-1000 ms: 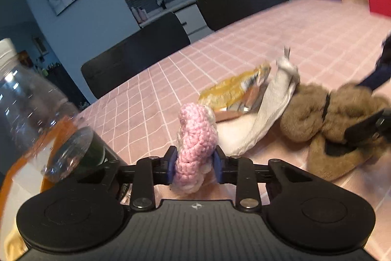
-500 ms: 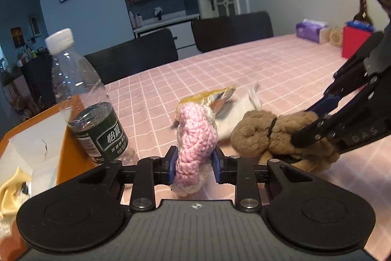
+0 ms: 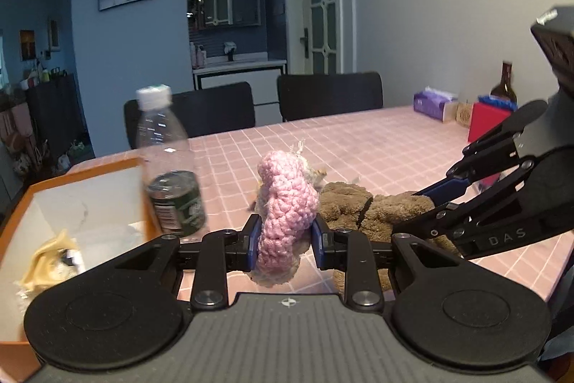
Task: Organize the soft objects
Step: 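Carry the pink cake with the left tool while the right tool carries the plush over the box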
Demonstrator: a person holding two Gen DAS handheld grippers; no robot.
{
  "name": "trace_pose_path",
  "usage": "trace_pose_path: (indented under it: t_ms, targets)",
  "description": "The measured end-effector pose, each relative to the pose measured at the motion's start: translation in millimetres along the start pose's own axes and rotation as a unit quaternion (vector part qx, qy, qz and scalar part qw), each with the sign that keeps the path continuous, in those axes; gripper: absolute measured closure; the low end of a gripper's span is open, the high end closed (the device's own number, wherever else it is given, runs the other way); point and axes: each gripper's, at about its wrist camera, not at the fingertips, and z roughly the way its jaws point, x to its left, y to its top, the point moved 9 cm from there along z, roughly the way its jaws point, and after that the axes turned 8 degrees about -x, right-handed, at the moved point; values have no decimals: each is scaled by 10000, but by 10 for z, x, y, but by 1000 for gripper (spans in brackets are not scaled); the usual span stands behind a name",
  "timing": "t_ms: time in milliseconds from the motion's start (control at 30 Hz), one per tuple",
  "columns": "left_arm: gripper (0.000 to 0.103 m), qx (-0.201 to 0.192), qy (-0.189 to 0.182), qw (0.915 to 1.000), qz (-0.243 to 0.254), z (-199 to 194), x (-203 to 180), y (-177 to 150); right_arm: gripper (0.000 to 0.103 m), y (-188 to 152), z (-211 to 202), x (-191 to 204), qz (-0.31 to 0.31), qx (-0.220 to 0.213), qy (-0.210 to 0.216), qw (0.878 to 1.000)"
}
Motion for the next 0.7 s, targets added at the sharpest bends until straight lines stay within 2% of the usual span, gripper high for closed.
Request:
trace_pose_path:
  t_ms: [233,400,533,700]
  targets:
    - [71,-233,301,9992,138,-410,374,213,75,411,-105,404,-425,-452,324,9975]
    - [71,-295,752,9961,362,-610,733,393,75,792,-81,747,-789,-769,609,9920]
    - [71,-321,1343,9882,659,-663,1111,536,75,1098,59,1040,-1072,-927,838,9864]
    - [71,-80,1490,9881,366,-531,1588,620,75,1474,430,1311,-1254,-944,929,9832]
